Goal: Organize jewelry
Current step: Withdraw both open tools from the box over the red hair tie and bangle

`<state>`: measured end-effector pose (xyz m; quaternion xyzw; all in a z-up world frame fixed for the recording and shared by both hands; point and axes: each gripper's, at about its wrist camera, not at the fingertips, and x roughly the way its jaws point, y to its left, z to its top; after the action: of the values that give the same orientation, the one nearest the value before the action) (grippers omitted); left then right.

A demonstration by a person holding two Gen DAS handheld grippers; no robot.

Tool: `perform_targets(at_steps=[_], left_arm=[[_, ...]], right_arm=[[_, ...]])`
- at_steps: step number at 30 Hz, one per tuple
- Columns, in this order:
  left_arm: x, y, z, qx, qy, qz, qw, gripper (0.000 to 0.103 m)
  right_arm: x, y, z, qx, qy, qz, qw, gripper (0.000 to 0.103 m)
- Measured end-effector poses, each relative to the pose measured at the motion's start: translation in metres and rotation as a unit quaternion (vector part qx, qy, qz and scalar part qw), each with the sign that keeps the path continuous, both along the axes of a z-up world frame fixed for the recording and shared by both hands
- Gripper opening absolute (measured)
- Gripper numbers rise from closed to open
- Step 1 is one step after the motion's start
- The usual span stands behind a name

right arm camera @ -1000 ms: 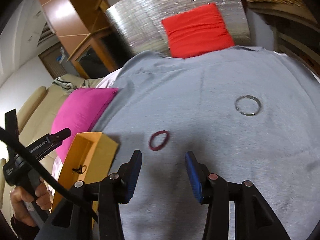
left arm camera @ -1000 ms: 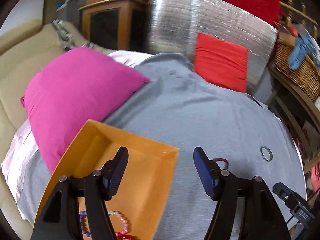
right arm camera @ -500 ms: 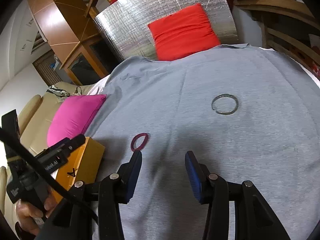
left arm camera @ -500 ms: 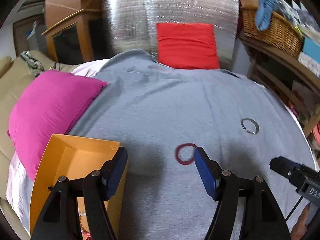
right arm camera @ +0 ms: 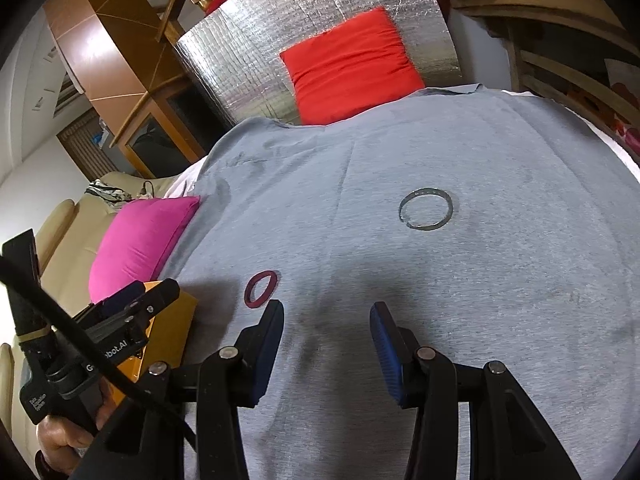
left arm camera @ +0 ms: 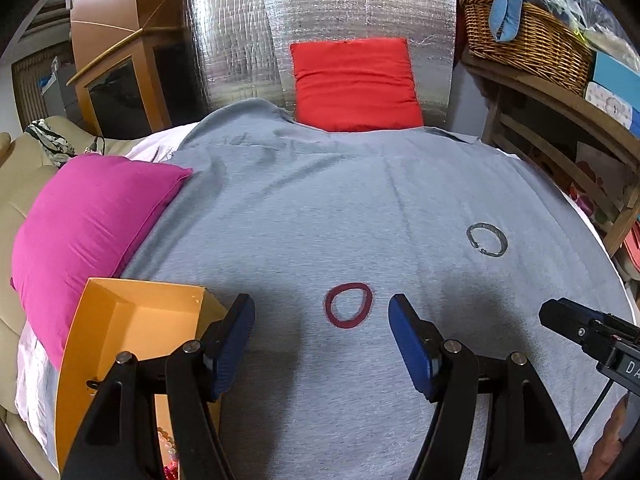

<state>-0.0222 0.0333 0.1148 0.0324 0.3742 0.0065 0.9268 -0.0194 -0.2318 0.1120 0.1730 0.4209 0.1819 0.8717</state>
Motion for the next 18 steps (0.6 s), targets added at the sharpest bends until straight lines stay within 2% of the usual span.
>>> perform_targets(at_steps=[18], left_arm=[[0.007,-0.015,-0.012,0.018,0.018,-0.005,0.9997,0.07]], right_arm=[[0.003,-0.018,-0.004,0.003,0.009,-0.015,1.0,0.048]])
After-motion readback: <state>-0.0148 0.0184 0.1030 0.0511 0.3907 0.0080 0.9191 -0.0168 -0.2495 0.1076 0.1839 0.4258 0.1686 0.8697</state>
